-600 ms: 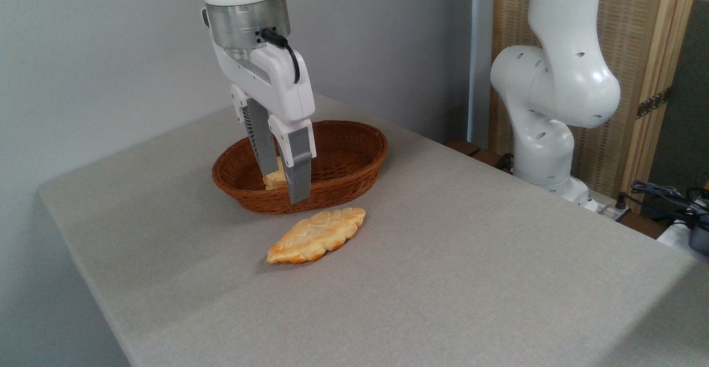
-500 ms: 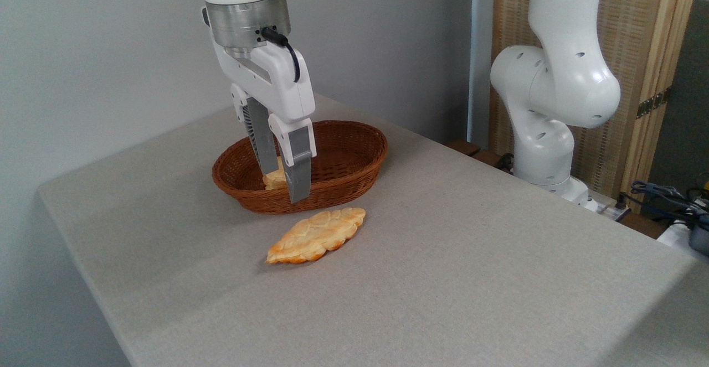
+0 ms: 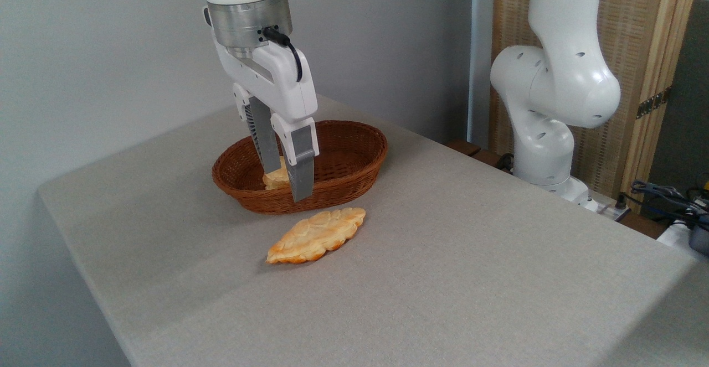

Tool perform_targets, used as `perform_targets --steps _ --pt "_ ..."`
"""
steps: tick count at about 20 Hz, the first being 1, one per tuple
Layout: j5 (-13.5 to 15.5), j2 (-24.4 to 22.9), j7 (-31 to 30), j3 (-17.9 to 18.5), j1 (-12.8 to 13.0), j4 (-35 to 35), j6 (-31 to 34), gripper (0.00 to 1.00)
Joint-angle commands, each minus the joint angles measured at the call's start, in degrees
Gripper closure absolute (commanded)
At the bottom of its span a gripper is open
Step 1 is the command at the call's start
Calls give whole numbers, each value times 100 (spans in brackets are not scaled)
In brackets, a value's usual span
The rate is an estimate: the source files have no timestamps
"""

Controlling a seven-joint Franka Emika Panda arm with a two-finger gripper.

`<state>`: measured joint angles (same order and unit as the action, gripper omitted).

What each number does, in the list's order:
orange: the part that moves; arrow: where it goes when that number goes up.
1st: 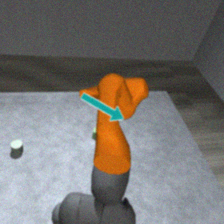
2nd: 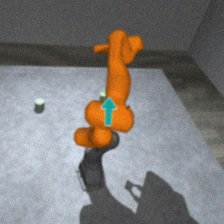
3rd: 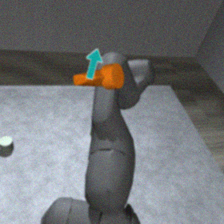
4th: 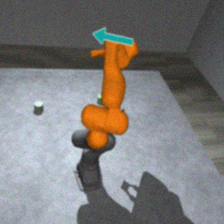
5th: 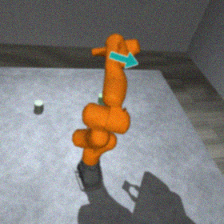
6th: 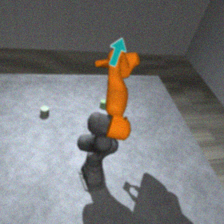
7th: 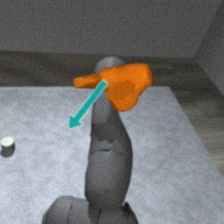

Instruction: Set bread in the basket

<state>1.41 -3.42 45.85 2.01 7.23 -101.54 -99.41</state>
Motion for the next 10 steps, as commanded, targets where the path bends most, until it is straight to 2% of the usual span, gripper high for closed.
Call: perform_targets --steps 1,10 --pt "131 -27 65 -17 -64 81 202 0" --pt "192 -89 56 -52 -29 -173 203 0"
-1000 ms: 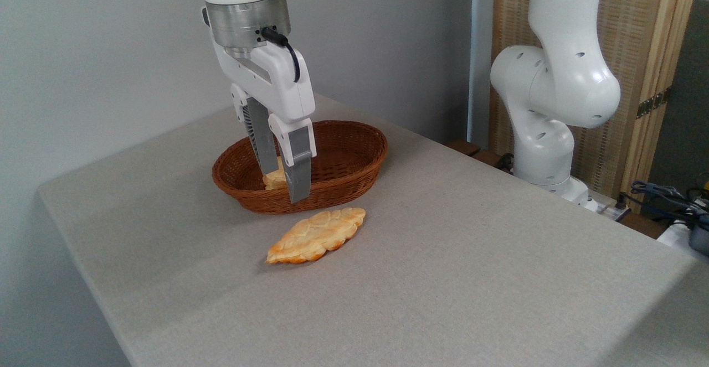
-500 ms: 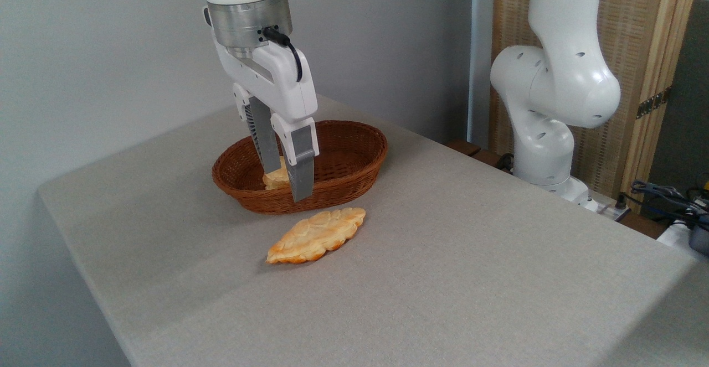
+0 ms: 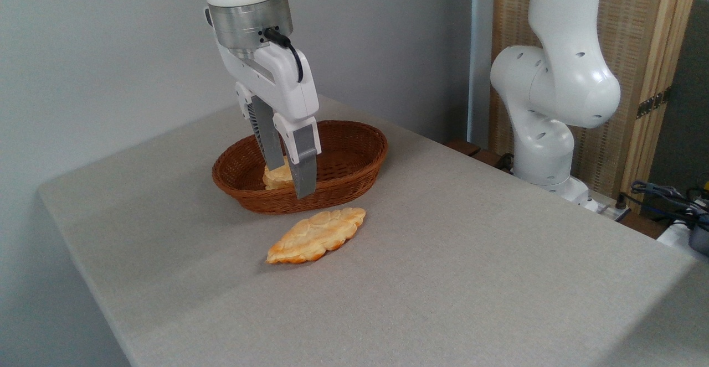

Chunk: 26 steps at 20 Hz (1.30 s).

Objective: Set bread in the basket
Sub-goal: 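Move the gripper down onto the golden flat bread on the table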

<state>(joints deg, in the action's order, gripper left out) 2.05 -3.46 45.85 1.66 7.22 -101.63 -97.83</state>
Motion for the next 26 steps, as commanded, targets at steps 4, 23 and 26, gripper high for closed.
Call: perform_targets --steps 4,23,26 --pt "137 -85 56 -17 -28 -479 -148 0" --pt "1096 398 56 -8 -10 -1280 -1607 0" --pt "1078 539 65 -8 -10 -1289 -1625 0"
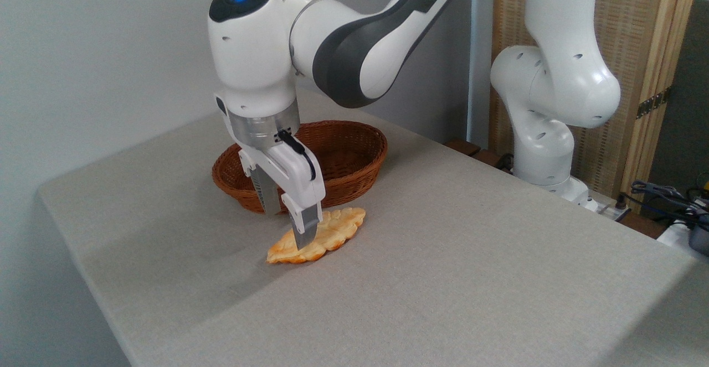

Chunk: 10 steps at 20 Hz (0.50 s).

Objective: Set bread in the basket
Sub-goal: 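Move the gripper down onto the golden flat bread on the table, then close the gripper on the golden bread's edge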

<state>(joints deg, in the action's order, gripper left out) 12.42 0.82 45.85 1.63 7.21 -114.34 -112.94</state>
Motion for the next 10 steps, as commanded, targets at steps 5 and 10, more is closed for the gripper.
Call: perform_targets --steps 5,10 --pt "-90 305 73 -31 -1 -27 -123 0" --pt "-232 445 56 -58 131 -27 -132 0"
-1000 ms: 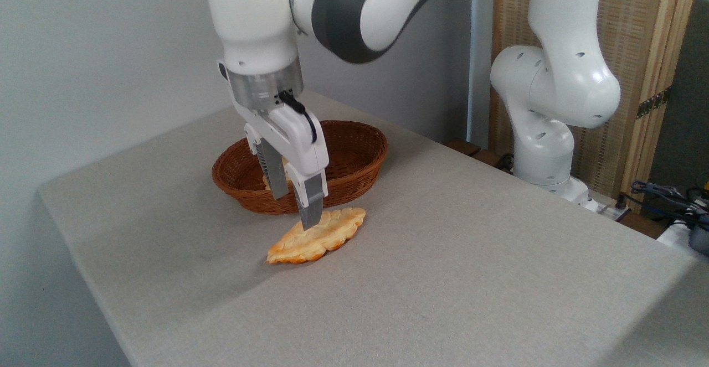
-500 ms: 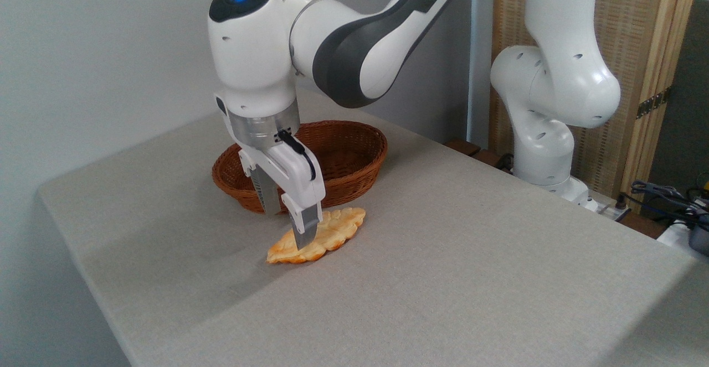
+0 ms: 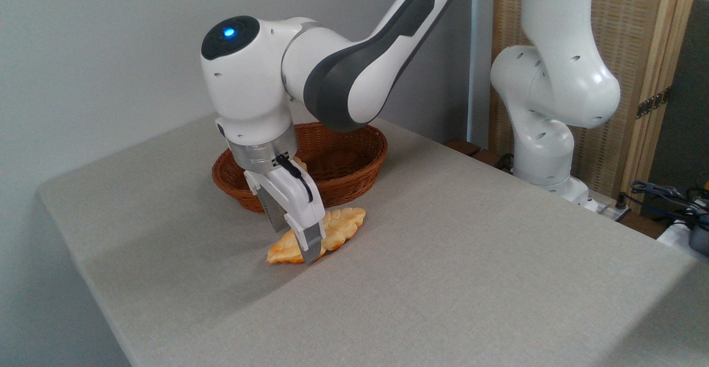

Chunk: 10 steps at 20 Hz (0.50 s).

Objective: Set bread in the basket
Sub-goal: 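Close the gripper on the golden bread's edge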

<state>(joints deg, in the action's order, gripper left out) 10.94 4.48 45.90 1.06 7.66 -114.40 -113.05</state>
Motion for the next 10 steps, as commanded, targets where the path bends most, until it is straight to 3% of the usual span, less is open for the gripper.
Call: perform_targets --steps 1,5,8,10 --pt "-83 88 51 -1 147 -21 -121 0" --pt "-83 97 59 -1 157 -12 -121 3" --pt "-83 80 156 8 148 -12 -113 51" --pt "-83 71 331 8 130 -12 -112 61"
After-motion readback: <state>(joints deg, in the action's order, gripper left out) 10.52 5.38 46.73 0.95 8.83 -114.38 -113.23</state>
